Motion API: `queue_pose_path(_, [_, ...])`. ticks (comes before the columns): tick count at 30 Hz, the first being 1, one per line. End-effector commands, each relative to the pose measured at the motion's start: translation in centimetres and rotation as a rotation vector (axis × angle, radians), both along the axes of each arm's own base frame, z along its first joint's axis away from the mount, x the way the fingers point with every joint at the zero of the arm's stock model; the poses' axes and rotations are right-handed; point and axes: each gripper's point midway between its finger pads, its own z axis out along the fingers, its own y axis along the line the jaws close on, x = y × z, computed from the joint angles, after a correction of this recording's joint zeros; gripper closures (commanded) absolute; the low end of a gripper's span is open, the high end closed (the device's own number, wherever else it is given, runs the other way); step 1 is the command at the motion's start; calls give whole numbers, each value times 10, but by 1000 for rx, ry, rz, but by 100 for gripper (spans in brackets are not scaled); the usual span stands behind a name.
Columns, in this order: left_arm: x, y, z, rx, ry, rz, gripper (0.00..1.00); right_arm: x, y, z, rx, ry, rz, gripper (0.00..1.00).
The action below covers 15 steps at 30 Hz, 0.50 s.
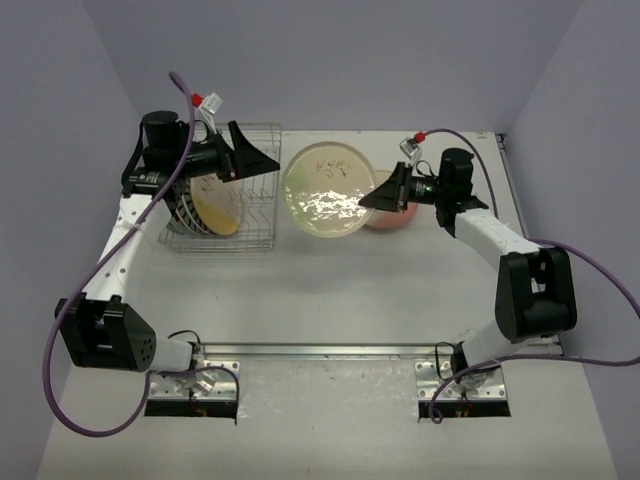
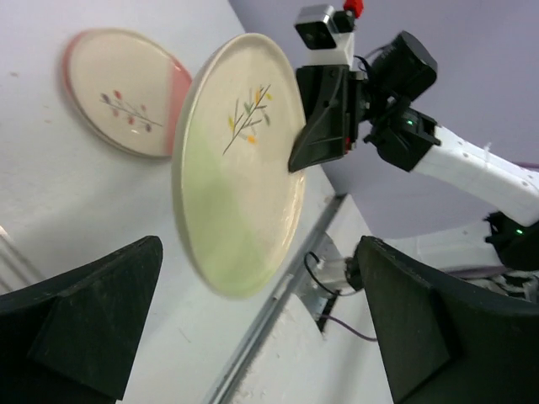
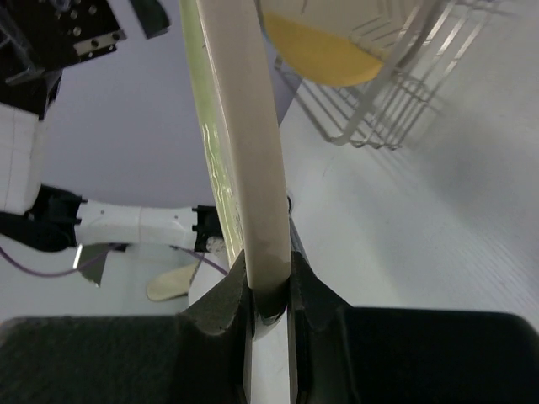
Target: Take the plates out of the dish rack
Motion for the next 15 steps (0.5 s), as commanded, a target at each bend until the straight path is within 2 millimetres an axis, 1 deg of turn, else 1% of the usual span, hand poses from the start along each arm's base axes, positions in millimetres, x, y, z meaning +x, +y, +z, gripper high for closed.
queue_pose_path(1, [28,42,8,143,-87,224,0,28,-43,16,55,-19,-130,100])
queue_pose_path(2, [31,47,9,155,-96,248,0,31,-49,11,54,-1,-153,100])
queue_pose_path(3, [33,53,11,165,-103,273,0,39,-66,6,53,17,-205,100])
queue_pose_path(4, [34,57,12,181,-113,299,0,46,-76,-3,44,50,-244,100])
queue_pose_path(6, [36,64,14,205,-124,337,0,58,-90,-20,13,110,-310,100])
queue_pose_path(7, [36,66,14,215,-126,352,0,66,-97,-25,-23,93,-336,100])
queue_pose_path(9, [37,69,13,229,-124,366,0,78,-105,-33,-91,69,-371,100])
queue_pose_path(11, [36,71,10,248,-118,375,0,86,-112,-51,-153,124,-405,100])
queue_pose_path(13, [36,74,7,263,-110,386,0,98,-117,-58,-186,143,-424,100])
queue_pose_path(15, [36,75,3,273,-103,392,0,105,-122,-69,-222,151,-446,100])
